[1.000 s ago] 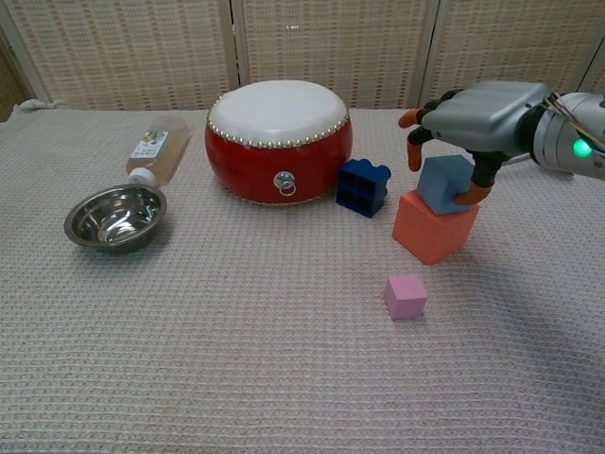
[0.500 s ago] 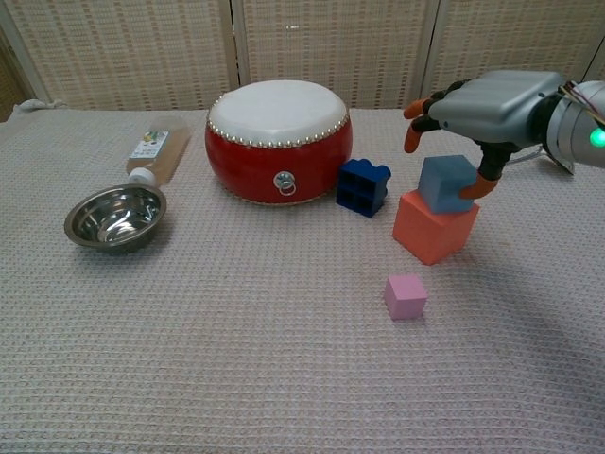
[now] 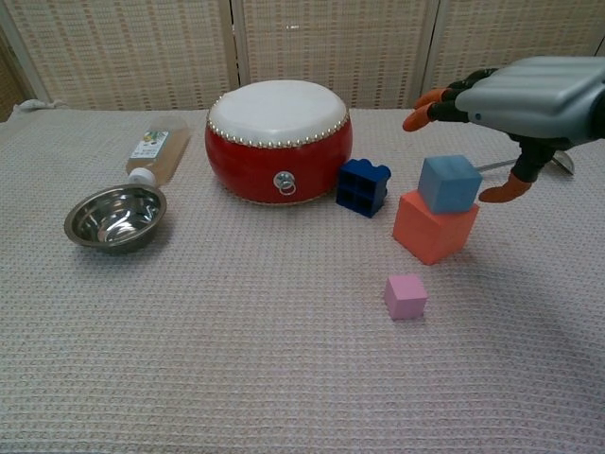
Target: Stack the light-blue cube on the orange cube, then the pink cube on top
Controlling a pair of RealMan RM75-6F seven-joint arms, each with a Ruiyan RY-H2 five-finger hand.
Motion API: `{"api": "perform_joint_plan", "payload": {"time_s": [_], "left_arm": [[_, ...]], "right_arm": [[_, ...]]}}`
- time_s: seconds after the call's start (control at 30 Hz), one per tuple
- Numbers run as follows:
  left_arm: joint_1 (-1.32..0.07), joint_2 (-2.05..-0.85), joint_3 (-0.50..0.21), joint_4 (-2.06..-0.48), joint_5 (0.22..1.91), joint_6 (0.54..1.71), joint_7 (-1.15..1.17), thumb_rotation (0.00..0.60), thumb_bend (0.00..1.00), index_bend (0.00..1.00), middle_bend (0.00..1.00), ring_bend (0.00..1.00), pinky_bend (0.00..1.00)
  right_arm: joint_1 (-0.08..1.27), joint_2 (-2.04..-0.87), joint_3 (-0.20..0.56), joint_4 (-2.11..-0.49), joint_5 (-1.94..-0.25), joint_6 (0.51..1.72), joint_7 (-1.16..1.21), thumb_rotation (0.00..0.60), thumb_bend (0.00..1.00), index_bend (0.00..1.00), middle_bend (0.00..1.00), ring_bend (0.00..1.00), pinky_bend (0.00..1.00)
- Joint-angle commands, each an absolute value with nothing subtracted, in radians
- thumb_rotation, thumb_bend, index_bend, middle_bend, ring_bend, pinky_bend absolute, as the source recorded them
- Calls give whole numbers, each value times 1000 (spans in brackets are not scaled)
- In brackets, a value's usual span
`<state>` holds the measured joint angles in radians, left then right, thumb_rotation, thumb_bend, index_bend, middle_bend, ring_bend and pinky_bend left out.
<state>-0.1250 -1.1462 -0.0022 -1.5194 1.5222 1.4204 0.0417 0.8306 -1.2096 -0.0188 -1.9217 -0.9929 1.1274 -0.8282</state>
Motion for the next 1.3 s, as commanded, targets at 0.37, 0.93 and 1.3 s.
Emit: {"api": "perform_joint_plan", "payload": {"time_s": [0.37, 0.93, 1.3], "left_arm": [[-127, -1145, 5, -1527, 1536, 1421, 45, 600, 485, 14, 127, 70, 251], [-115, -1124, 19, -1530, 1572, 1452, -2, 600, 484, 14, 127, 70, 251], [-114, -1118, 23, -1528, 1583, 1458, -16, 600, 485, 14, 128, 70, 251]], "right_arm": [[766, -1244, -120, -1989, -1170, 1090, -940, 600, 139, 110, 0, 0, 0], [803, -1492, -83, -1895, -918, 1115, -1198, 600, 136, 178, 0, 0, 0], [822, -1561, -61, -1837, -841, 1147, -1231, 600, 135, 365, 0, 0, 0]]}}
